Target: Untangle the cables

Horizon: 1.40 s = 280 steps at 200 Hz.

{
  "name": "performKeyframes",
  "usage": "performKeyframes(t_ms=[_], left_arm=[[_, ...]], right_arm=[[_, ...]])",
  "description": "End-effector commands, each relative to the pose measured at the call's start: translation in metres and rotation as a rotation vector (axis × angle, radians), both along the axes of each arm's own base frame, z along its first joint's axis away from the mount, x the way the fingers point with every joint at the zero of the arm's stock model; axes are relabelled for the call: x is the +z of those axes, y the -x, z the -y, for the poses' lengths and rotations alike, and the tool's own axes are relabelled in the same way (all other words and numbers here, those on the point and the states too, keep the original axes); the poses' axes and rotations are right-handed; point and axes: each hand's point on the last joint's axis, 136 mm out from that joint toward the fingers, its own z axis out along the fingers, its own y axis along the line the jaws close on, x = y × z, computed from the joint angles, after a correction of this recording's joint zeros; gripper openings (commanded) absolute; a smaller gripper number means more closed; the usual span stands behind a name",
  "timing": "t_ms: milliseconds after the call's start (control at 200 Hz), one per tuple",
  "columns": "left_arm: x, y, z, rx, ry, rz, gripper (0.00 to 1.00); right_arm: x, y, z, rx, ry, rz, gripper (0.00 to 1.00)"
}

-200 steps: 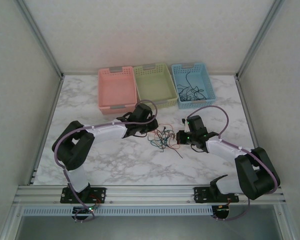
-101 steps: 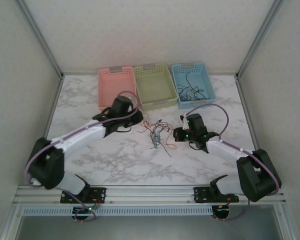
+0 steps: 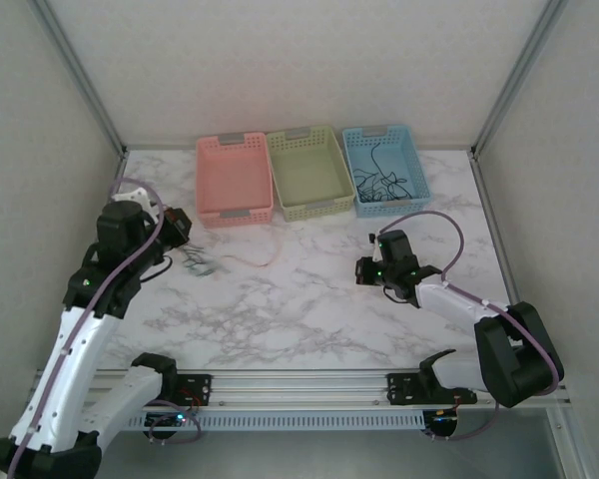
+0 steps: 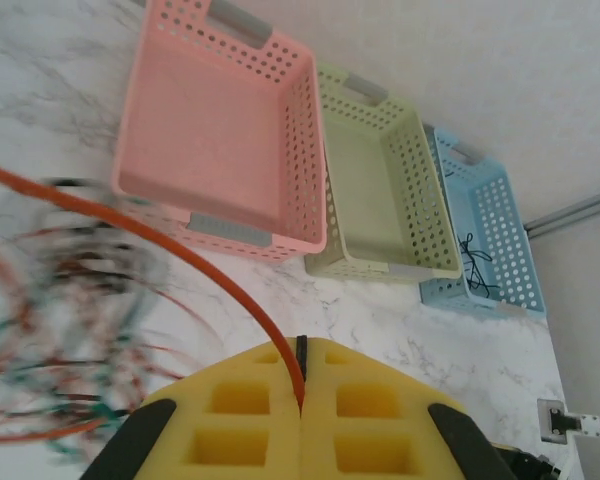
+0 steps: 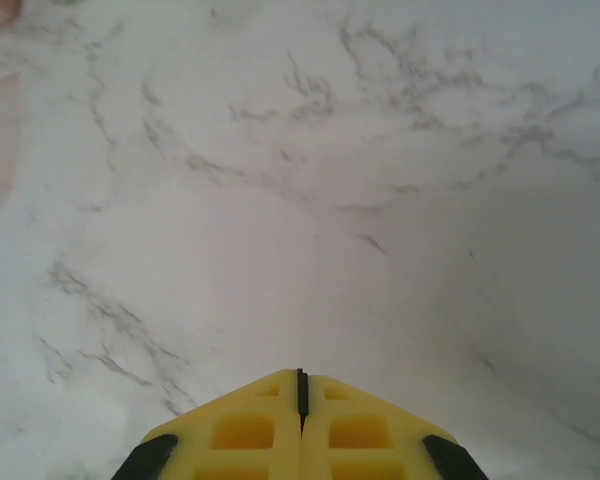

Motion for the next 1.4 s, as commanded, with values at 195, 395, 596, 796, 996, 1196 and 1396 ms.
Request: performKeyframes(t_ms=[195, 395, 596, 796, 996, 1196, 1396], left_arm=[[-0.025, 0.006, 0.040, -0.219, 0.099, -0.081, 0.00], [-0.002, 0.017, 0.077, -0.435, 0.211, -0.032, 0.00], [-0.009, 0.019, 0.099, -0.499, 0.249, -0.060, 0.00], [-0.055, 0.013, 0.119, -0.503, 0.166, -0.182, 0.00], [-0.085, 0.014, 0.127, -0.489, 0.170, -0.239, 0.00], [-0.109, 0.016, 0.133, -0.481, 0.182, -0.279, 0.00], [-0.134, 0.016, 0.123, -0.431, 0.134, -0.317, 0.00]], right_arm=[[0.006, 0.004, -0.004, 0.033, -0.019, 0.012, 0.00], [0.033, 0.012, -0.024, 0.121, -0.151, 0.092, 0.30], [0.073, 0.029, -0.056, 0.253, -0.294, 0.164, 0.46], [0.087, 0.038, -0.086, 0.364, -0.302, 0.170, 0.48], [0.081, 0.045, -0.122, 0.444, -0.328, 0.132, 0.49], [0.077, 0.044, -0.155, 0.477, -0.357, 0.105, 0.50], [0.071, 0.045, -0.186, 0.504, -0.353, 0.083, 0.49]])
